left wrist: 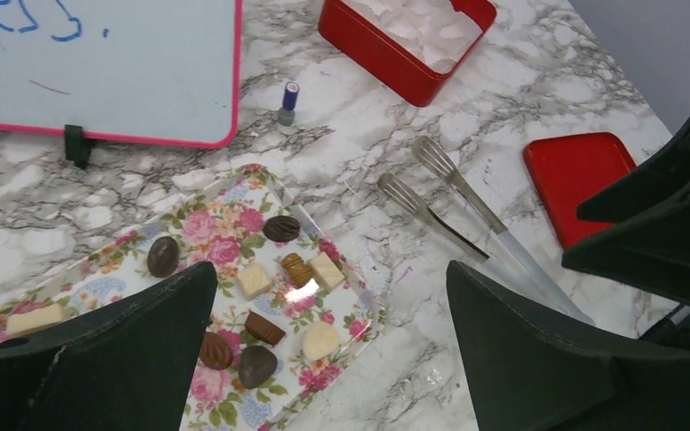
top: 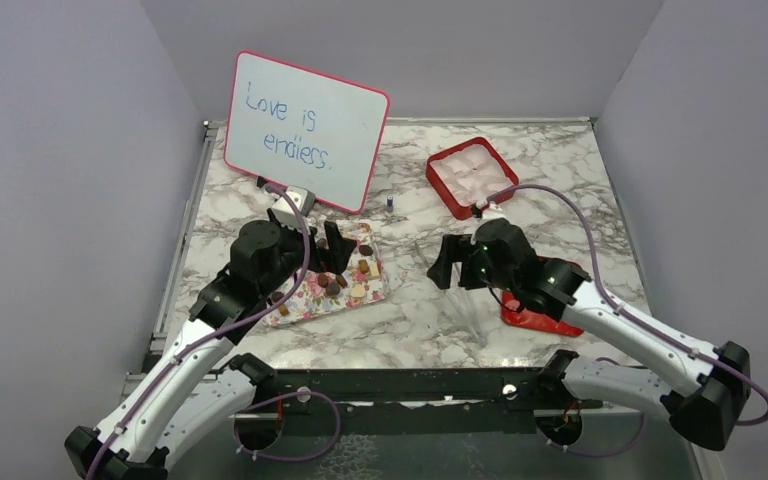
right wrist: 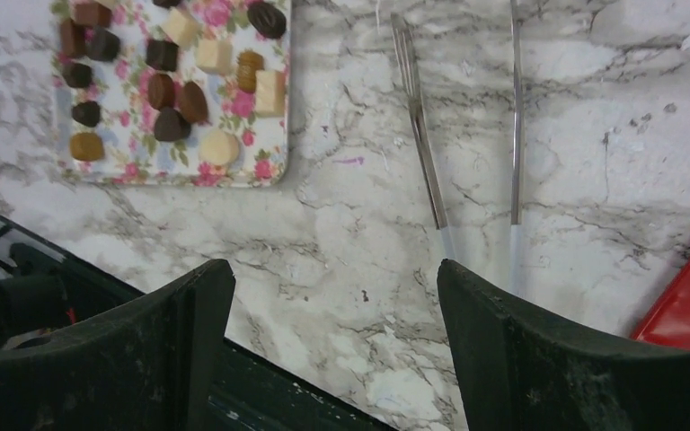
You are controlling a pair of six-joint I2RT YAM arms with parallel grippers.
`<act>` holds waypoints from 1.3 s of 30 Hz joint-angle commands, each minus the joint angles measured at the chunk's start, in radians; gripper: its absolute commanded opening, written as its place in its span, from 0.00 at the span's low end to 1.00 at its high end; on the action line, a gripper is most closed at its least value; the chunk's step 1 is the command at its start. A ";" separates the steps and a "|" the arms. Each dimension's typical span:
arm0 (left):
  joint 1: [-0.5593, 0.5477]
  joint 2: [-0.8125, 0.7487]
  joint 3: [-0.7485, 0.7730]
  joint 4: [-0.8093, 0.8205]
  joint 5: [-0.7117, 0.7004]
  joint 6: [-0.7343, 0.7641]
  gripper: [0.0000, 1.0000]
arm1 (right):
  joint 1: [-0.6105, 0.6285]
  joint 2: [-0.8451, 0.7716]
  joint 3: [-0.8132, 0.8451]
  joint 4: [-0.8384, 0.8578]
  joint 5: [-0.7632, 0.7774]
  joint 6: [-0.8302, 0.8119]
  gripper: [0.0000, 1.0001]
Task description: Pack the chocolate
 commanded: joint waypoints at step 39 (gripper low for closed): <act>-0.003 -0.064 -0.026 -0.035 -0.236 0.041 0.99 | 0.045 0.497 -0.013 0.035 0.052 -0.158 0.85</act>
